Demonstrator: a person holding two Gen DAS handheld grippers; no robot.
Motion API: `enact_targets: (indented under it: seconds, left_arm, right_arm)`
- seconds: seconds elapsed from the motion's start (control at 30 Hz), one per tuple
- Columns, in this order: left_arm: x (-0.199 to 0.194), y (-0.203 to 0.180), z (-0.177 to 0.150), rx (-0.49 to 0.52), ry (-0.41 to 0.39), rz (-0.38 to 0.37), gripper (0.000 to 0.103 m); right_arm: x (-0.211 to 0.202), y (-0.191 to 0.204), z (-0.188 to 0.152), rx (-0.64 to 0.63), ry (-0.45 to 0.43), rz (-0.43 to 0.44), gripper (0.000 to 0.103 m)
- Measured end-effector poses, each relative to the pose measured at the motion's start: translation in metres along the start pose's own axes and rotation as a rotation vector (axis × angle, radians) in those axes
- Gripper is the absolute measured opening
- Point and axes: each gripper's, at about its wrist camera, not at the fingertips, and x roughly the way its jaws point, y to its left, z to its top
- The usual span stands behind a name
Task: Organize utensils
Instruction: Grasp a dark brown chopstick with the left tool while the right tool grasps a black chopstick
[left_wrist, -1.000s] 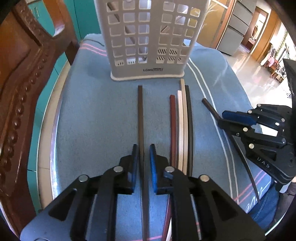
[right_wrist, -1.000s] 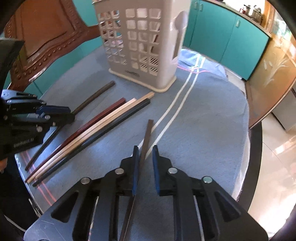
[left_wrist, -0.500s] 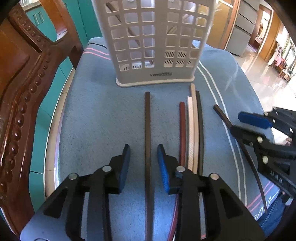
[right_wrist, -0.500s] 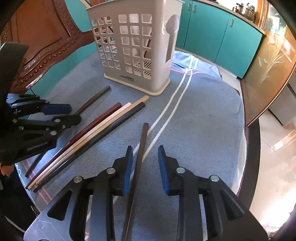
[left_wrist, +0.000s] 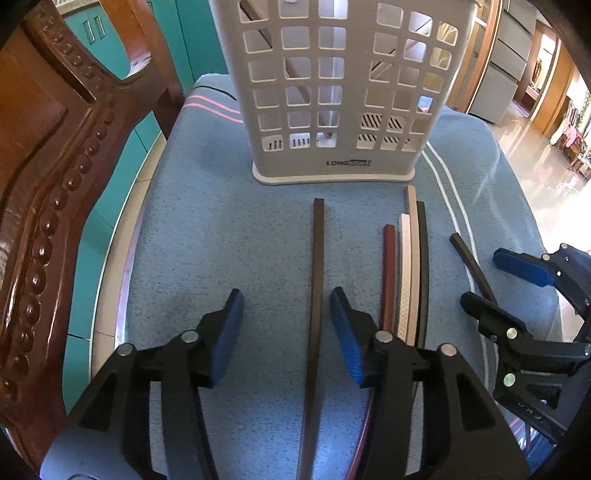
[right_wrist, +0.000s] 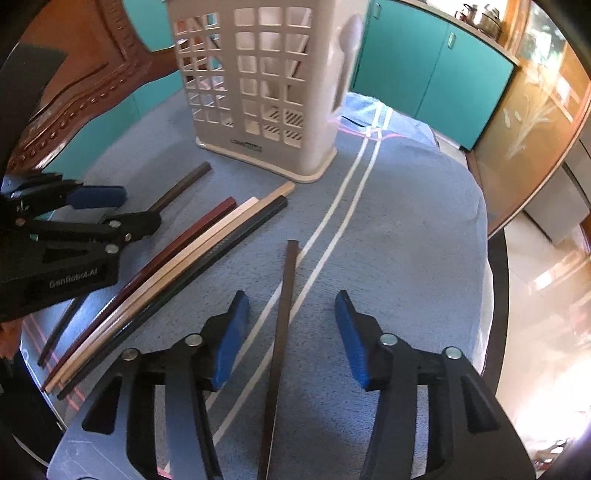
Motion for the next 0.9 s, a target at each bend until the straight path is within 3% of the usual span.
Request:
enact_targets:
  seconds: [0.33,0.4,0.53,0.63,0.7,0.9]
  left_arm:
    - [0.002,0.008,0.000,-0.016,-0.008,-0.002,0.054]
    - [0.005,0.007,0.004,-0.023,-0.008,-0.007,0.054]
    - [0.005,0.000,0.007,-0.013,-0.011,-0.041,0.033]
    - [0.005,-0.002,0.008,-0.005,-0.014,-0.054,0.016]
    - [0.005,-0.001,0.008,-0.007,-0.015,-0.055,0.007]
    - [-0.012,0.005,0.010,-0.026,-0.091,-0.018,0.007]
  right_arm:
    - [0.004,-0.007,0.001,0.030,-0.003,0.019,0.054]
    - [0.004,-0.007,0.001,0.030,-0.007,0.031,0.048]
    - [0.000,-0.003,0.000,0.027,-0.013,0.057,0.019]
    - [-0.001,-0.002,-0.001,0.032,-0.016,0.073,0.008]
    - [-0.002,-0.001,-0.001,0.032,-0.024,0.085,0.007]
    - [-0.029,-0.005,0.002,0.029,-0.143,0.091,0.006]
